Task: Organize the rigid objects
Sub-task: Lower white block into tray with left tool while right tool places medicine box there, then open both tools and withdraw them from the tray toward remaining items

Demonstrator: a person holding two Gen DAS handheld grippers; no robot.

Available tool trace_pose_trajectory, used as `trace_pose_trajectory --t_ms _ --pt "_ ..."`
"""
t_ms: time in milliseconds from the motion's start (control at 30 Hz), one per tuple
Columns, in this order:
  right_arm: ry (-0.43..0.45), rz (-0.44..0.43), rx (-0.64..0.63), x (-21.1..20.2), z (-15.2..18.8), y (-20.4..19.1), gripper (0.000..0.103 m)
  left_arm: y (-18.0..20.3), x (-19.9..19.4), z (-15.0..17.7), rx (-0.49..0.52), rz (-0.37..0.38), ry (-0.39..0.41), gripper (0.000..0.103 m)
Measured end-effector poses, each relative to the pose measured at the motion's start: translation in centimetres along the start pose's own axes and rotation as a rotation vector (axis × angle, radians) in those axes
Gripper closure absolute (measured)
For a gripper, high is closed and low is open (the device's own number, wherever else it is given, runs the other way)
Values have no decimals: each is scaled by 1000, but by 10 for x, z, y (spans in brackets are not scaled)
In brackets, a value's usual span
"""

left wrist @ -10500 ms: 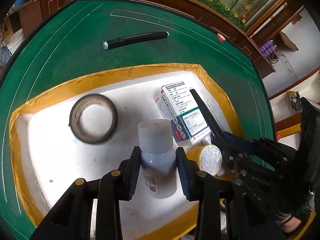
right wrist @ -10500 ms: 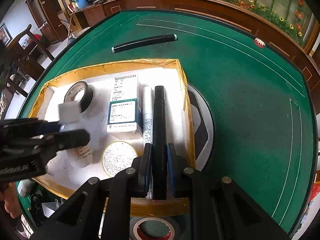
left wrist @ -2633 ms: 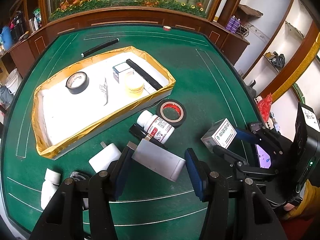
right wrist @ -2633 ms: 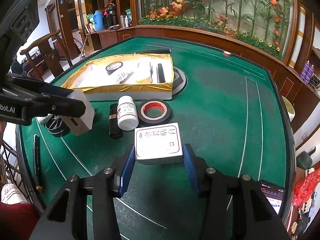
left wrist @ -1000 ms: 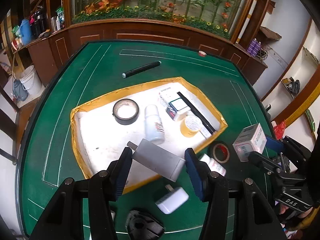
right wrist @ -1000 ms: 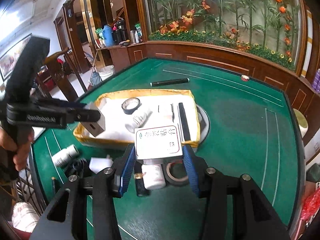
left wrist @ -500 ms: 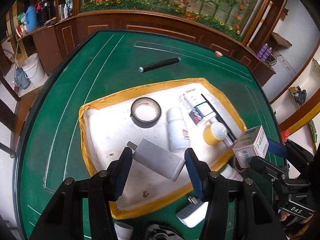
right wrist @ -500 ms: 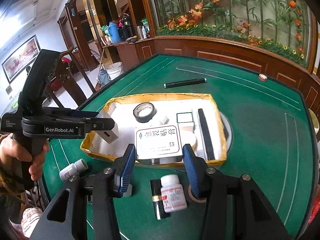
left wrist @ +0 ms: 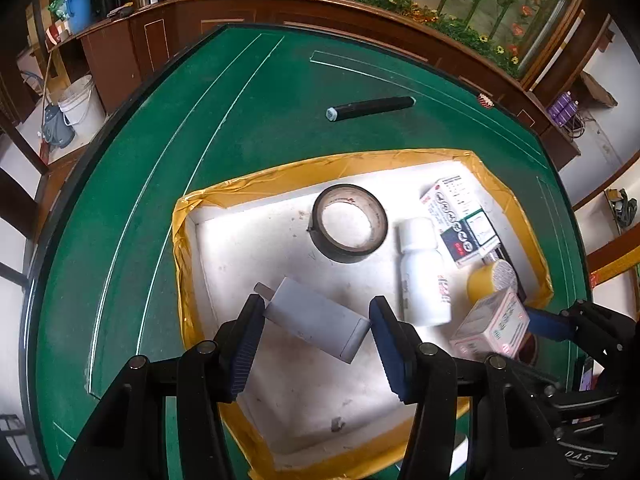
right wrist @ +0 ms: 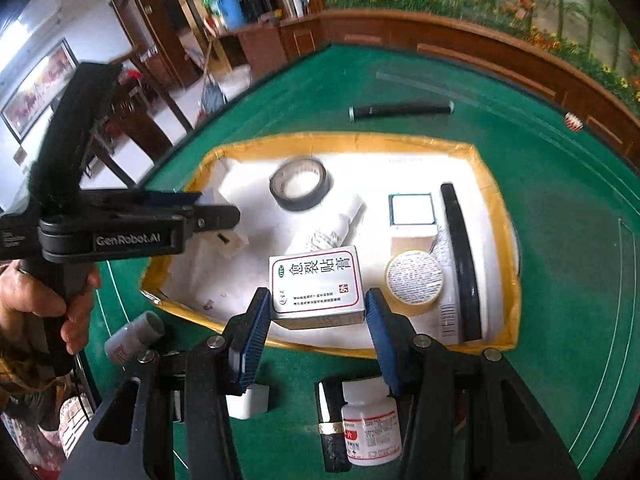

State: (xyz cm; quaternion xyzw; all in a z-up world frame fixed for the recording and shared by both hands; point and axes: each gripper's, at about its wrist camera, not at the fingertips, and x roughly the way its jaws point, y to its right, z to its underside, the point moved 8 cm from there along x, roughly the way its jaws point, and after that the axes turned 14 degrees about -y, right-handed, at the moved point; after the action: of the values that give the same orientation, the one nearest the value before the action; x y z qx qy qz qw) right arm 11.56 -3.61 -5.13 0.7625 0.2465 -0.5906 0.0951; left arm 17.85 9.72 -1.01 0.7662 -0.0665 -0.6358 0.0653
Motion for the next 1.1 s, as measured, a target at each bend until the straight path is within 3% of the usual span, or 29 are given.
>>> trace_pose_trajectory --t_ms 267,433,533,800,933,1100 --pt "-94 20 -2 25 -3 0 56 5 7 -8 34 -32 7 46" --pt "-96 48 14 27 1 2 53 6 7 -11 41 -47 14 45" --pt "-36 53 43 14 3 4 43 6 6 -10 30 -33 15 39" --pt "184 42 64 -33 26 -5 34 12 -14 -1 36 -39 55 30" --pt "220 40 58 -45 41 -10 26 17 -27 8 27 -26 77 27" --pt "213 38 51 -46 51 -14 25 28 -39 32 19 -2 82 27"
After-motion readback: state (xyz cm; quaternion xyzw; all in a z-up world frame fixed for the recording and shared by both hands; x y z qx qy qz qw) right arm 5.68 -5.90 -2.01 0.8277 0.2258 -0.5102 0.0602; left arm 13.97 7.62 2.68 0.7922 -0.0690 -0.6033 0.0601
